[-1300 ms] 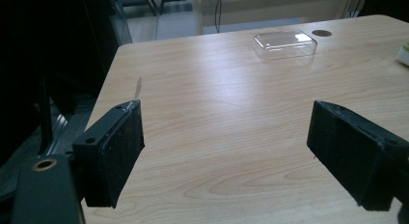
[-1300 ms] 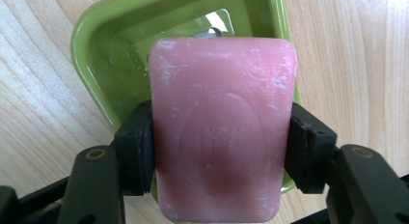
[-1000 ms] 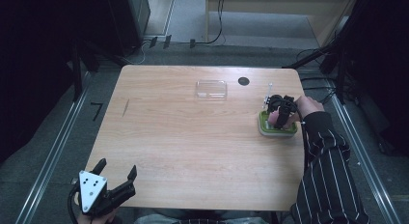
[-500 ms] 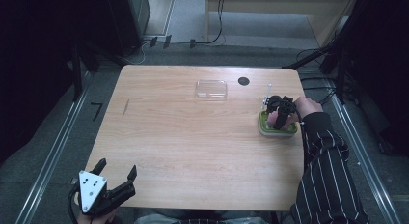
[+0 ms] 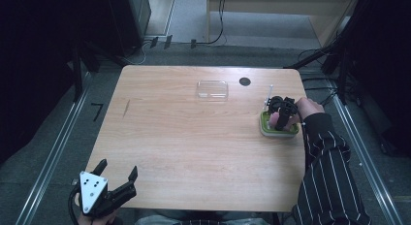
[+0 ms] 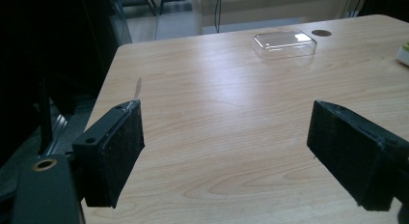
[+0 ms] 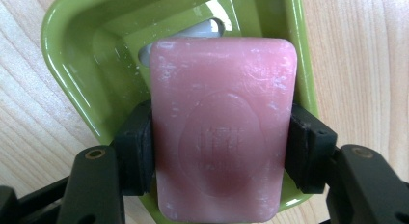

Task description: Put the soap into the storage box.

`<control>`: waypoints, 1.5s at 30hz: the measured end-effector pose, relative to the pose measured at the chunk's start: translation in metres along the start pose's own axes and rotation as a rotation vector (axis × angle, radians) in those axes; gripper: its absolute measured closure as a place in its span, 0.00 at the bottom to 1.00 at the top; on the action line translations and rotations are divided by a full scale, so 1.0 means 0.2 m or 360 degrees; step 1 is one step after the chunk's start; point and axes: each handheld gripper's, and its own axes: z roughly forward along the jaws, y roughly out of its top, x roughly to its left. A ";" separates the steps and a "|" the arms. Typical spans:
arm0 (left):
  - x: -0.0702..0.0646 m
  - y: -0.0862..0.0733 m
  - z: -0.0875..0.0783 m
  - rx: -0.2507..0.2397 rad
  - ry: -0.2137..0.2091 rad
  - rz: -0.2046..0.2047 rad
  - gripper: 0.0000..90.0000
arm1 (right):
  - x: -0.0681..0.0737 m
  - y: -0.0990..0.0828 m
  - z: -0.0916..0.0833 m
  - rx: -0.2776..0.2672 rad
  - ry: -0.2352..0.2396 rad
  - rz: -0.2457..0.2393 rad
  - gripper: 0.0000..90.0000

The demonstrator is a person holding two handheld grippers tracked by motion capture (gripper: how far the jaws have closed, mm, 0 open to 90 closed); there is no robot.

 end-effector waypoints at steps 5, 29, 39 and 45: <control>0.00 0.00 0.00 0.0001 0.0000 0.0004 0.15 | 0.00 0.00 0.01 0.0006 0.0009 0.0011 0.43; 0.00 0.00 0.00 0.0006 -0.0003 0.0002 0.15 | 0.00 0.00 -0.03 -0.0018 -0.0004 0.0062 0.38; 0.00 0.00 0.01 0.0000 -0.0013 0.0004 0.15 | 0.00 -0.03 -0.08 -0.0036 0.0028 0.0233 0.19; -0.01 0.01 0.01 -0.0004 -0.0026 0.0011 0.15 | 0.03 -0.04 -0.10 -0.0050 0.0043 0.0308 0.14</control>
